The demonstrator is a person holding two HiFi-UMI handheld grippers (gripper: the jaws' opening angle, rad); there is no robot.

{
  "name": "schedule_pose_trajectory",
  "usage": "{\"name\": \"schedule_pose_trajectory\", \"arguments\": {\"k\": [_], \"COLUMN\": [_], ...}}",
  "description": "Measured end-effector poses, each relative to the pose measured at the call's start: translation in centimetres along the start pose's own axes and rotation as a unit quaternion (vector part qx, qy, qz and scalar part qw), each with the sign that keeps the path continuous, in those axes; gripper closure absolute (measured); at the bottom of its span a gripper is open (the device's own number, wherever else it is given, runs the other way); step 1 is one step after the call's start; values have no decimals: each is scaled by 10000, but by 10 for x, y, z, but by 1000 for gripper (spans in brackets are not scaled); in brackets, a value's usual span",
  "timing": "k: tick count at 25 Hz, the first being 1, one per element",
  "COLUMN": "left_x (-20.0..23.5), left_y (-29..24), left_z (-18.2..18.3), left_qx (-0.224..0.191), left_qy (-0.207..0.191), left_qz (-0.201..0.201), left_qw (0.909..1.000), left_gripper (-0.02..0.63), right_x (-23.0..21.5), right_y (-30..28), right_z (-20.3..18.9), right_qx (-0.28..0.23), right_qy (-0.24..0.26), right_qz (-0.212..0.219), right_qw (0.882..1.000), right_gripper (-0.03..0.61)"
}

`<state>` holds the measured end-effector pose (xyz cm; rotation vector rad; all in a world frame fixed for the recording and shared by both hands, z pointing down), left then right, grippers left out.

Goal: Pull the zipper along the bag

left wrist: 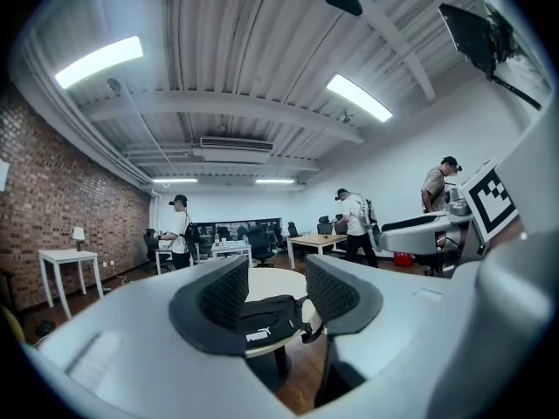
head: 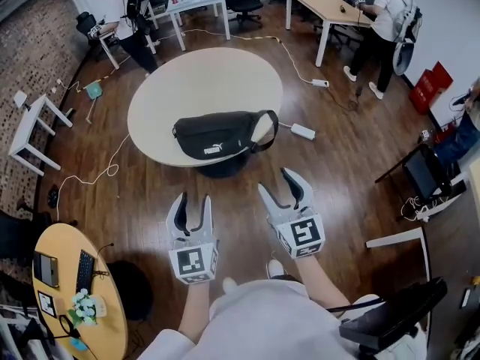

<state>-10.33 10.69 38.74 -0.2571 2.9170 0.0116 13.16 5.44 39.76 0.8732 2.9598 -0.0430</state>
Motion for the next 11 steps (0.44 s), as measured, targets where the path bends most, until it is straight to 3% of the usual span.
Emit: {"name": "schedule_pose_trajectory", "arguments": {"k": [7, 11], "left_x": [33, 39], "left_y": [16, 20], "left_z": [-18, -5], "left_qx": [231, 68], "left_qy": [150, 108], "left_qz": [56, 124], "left_qw": [9996, 9998], "left_gripper": [400, 400], "right_x": [53, 66], "right_y": [-25, -34], "right_z": [-16, -5], "right_qx": [291, 273], "right_qy": [-93, -42], "right_qz": [373, 554], "right_qw": [9988, 9981], "right_gripper": [345, 345]}}
Point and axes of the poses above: the fingertips, and each gripper's own axes: y backward along the fingers, x to its left, z out of its top, the point moved 9 cm from there along y, backward along the fingers, and after that the axes turned 8 degrees about -y, right-handed, at the moved point
